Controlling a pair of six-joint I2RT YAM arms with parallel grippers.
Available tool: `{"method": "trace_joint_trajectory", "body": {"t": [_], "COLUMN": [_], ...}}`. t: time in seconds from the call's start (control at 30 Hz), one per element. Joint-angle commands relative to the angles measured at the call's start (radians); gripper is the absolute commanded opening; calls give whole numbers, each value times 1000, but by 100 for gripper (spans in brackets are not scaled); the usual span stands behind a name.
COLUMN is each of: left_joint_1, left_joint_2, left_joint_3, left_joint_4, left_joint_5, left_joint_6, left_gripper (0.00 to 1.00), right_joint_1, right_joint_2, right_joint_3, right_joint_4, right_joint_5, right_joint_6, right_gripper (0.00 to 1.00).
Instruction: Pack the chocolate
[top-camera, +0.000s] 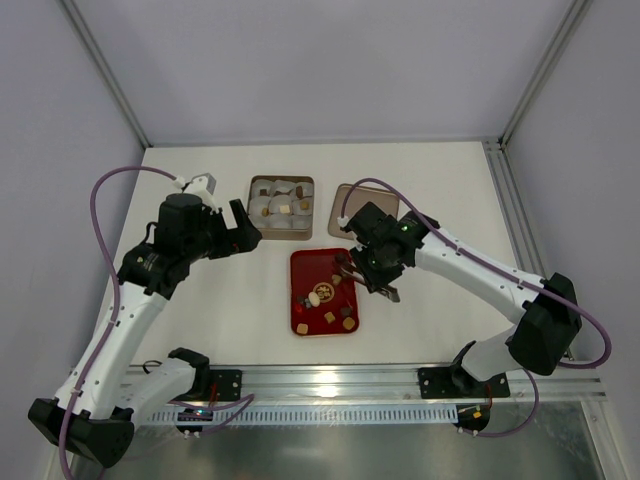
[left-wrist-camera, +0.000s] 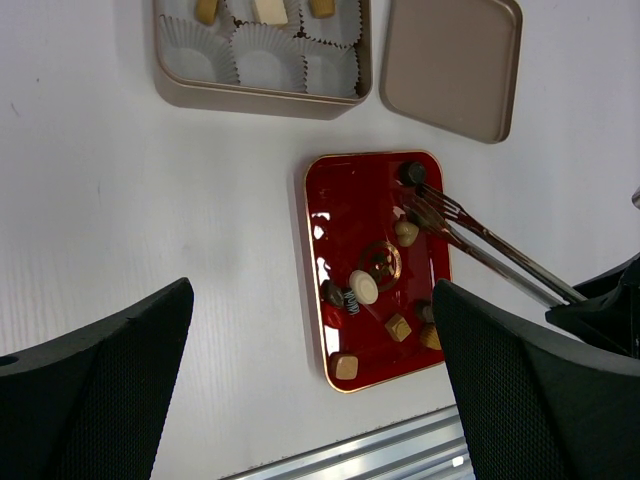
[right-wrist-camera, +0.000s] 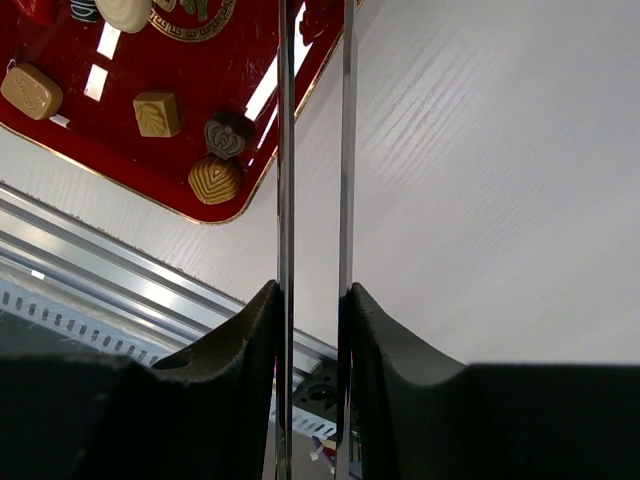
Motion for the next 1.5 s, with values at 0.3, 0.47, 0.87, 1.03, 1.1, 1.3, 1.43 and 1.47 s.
{"method": "trace_joint_trajectory", "body": {"t": [0.3,0.47,0.87,1.03,1.1,1.3,1.43,1.47], "left_joint_1": [-2,-2,-2,-3,-3,-3,-2,-2], "left_joint_2": [-12,-12,-12,-9,-11,0,9,11], "left_joint_3": [5,8,11,15,17,29,37,40], "left_joint_4": [39,39,40,39,39,37,36,34], "left_joint_5": [6,7,4,0,0,-5,-8,-14], "left_joint_6": [0,0,4,5,8,13,17,19], "left_gripper": [100,100,100,100,100,100,100,100], "right_joint_1": [-17,-21,-26,-26,-27,-46,-53,-55], "right_joint_2": [-17,-20,1,52,72,193,282,300], "right_joint_3": [114,146,223,306,349,500,612,634], "right_joint_4": [-13,-12,2,18,24,61,74,74], "right_joint_5": [19,33,33,23,14,-6,-6,-10], "right_joint_6": [11,20,28,25,20,20,15,14], "right_gripper": [30,30,30,30,29,30,29,29]}}
